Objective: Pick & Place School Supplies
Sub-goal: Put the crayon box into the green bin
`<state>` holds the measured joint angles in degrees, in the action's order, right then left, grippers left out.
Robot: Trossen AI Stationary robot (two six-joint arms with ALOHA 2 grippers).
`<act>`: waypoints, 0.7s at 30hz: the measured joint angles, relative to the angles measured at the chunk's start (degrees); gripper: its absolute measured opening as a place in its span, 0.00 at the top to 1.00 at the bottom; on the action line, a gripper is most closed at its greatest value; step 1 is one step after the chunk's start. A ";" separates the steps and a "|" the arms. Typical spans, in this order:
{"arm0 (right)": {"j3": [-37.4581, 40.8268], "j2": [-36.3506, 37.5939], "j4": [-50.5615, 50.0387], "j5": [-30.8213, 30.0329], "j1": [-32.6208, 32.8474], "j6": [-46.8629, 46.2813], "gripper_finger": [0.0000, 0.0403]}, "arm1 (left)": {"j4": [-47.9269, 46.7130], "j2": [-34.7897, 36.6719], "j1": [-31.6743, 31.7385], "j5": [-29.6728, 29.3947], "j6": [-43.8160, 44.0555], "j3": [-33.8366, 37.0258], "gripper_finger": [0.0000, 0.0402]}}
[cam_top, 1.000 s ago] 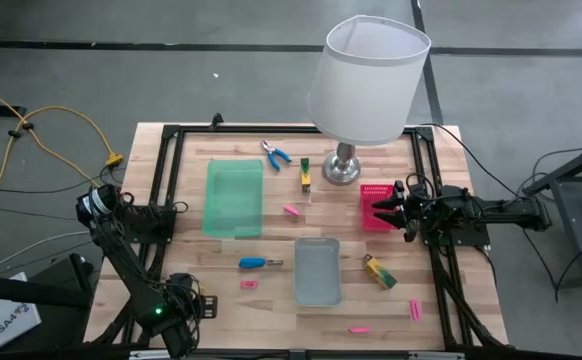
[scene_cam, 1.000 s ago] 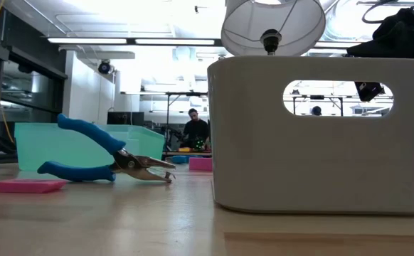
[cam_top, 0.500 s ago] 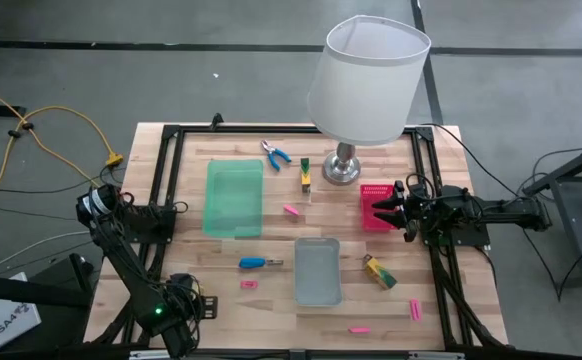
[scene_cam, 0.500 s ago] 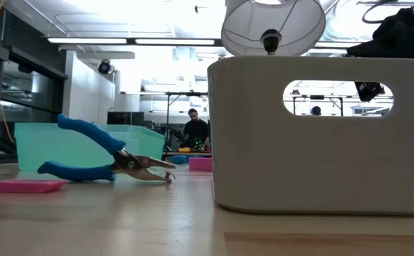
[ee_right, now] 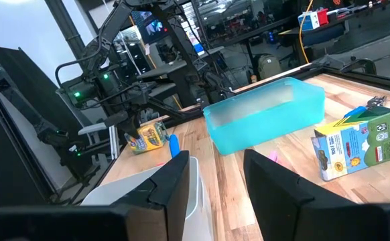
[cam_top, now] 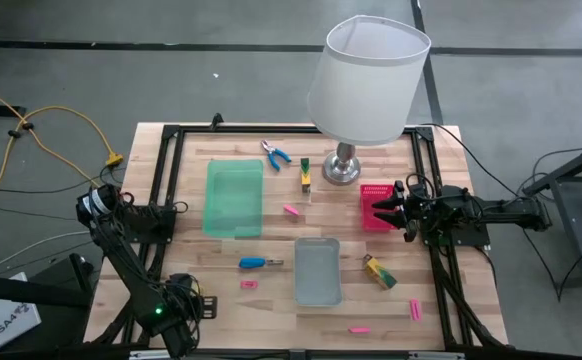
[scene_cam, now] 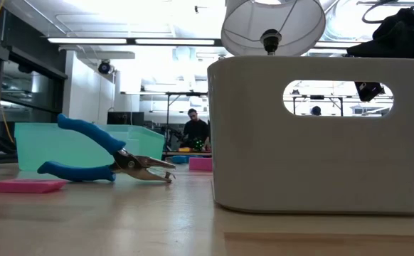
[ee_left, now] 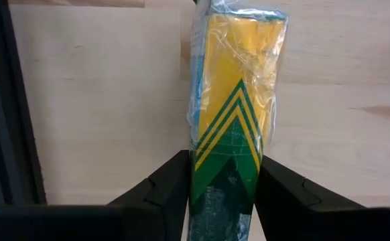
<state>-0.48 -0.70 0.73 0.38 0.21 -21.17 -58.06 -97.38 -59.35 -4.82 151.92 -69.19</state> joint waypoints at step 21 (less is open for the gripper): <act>-0.02 0.00 0.00 0.00 0.00 0.00 0.67 | 1.09 -3.08 -0.02 0.05 -0.55 0.07 0.65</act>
<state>-0.49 -0.70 0.73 0.38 0.22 -21.17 -56.97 -100.47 -59.37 -4.77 151.37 -69.12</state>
